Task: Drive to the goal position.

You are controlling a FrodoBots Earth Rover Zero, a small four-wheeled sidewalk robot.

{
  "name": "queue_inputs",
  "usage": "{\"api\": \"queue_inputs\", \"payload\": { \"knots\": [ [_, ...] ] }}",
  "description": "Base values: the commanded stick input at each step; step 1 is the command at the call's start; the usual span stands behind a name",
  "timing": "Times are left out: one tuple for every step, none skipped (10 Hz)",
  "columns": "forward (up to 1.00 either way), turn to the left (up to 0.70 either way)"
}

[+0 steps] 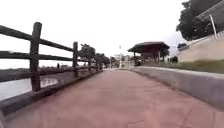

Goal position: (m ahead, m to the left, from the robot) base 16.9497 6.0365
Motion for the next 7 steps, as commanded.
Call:
{"api": "queue_inputs", "payload": {
  "knots": [
    [1.00, 0.00],
    [1.00, 0.00],
    [1.00, 0.37],
    [1.00, 0.07],
    [1.00, 0.00],
    [1.00, 0.00],
    [1.00, 0.00]
  ]
}}
